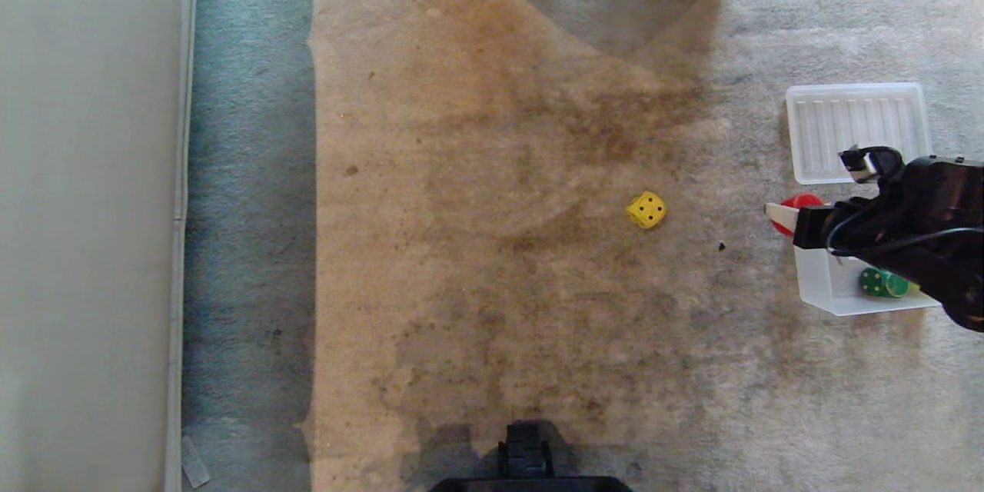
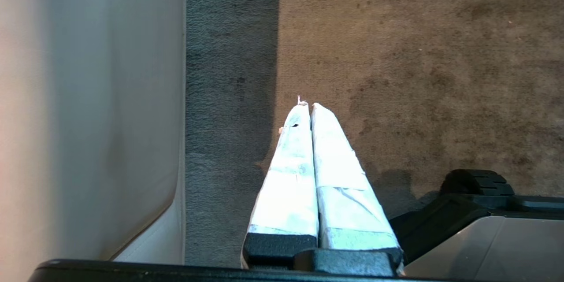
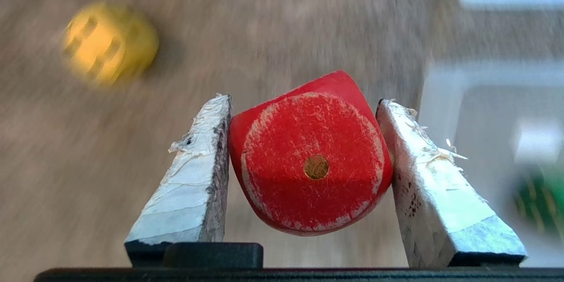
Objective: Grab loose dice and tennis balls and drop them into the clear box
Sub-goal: Put the toys in the box
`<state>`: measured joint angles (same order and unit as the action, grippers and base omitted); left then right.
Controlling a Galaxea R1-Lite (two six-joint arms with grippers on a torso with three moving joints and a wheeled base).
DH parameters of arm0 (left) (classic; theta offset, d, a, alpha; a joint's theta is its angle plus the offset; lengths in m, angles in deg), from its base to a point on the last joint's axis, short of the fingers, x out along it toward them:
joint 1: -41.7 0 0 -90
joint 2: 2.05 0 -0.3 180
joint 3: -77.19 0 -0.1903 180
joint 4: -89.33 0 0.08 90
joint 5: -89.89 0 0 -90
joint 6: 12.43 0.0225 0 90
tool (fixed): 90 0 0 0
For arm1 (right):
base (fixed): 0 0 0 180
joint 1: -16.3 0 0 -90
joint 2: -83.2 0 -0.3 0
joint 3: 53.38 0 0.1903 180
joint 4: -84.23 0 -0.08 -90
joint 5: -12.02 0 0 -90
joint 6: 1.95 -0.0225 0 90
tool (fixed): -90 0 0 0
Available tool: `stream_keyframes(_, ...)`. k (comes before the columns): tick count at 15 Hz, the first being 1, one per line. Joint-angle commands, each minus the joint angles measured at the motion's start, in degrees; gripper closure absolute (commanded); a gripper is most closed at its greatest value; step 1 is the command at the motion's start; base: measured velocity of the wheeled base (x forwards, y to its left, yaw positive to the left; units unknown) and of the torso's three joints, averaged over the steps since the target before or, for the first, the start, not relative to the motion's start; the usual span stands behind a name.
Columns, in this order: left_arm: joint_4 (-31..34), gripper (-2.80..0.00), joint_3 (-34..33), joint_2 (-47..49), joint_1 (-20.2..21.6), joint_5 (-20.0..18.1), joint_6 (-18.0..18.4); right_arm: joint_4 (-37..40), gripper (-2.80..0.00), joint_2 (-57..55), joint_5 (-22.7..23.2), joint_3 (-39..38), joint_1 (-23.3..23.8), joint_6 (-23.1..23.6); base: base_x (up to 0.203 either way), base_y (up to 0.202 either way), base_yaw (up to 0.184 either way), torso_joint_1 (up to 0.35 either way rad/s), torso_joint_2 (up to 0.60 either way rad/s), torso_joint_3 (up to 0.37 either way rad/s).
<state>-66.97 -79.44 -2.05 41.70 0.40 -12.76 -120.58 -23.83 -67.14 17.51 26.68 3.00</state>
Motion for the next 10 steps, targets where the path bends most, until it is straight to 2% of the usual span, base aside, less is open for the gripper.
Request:
stream_keyframes(1, 0.0, 0.0, 0.0, 0.0, 0.0, 0.0, 0.0, 4.7, 0.0, 11.2, 0.4, -5.2, 0.1, 0.0, 0.0, 0.0, 0.0, 0.0, 0.0, 0.0)
stream_keyframes(5, 0.0, 0.0, 0.0, 0.0, 0.0, 0.0, 0.0, 23.4, 0.0, 36.9, 1.8, -18.5, 0.2, -0.1, 0.0, 0.0, 0.0, 0.0, 0.0, 0.0)
stream_keyframes(10, 0.0, 0.0, 0.0, 0.0, 0.0, 0.0, 0.0, 44.9, 0.0, 76.3, 3.1, -32.3, 0.1, -0.4, 0.0, 0.0, 0.0, 0.0, 0.0, 0.0)
